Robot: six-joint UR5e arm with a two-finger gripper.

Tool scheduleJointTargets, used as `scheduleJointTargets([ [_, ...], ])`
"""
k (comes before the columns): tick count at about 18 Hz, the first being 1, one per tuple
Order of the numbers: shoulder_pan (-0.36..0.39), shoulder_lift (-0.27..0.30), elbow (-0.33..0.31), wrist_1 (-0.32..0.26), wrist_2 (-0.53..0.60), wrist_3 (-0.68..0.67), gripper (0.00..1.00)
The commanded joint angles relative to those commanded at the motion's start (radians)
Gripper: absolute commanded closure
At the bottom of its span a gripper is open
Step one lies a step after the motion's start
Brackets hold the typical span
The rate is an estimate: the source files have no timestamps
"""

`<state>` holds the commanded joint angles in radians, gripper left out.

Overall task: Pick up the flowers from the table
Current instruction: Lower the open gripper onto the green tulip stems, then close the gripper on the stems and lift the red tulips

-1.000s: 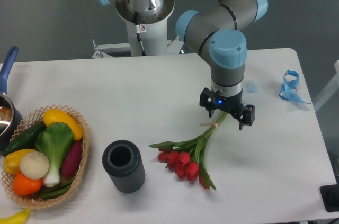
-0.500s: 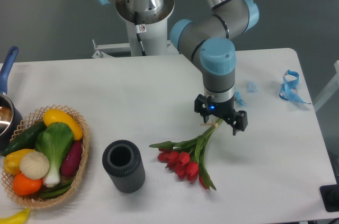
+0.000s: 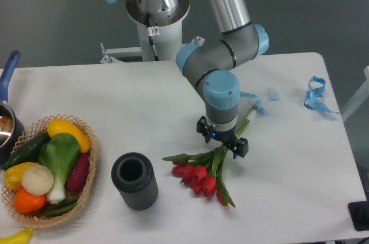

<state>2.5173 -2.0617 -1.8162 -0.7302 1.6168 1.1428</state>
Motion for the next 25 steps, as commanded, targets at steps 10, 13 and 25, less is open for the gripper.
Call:
scheduleJointTargets([
  [10,0.002,0.002,0.000,-0.003,-0.006,0.000,1.00],
  [13,0.009,0.012,0.009,-0.009,-0.012,0.000,1.00],
  [25,0.038,0.118,0.047,-0.034,-0.002,-0.009,1.00],
])
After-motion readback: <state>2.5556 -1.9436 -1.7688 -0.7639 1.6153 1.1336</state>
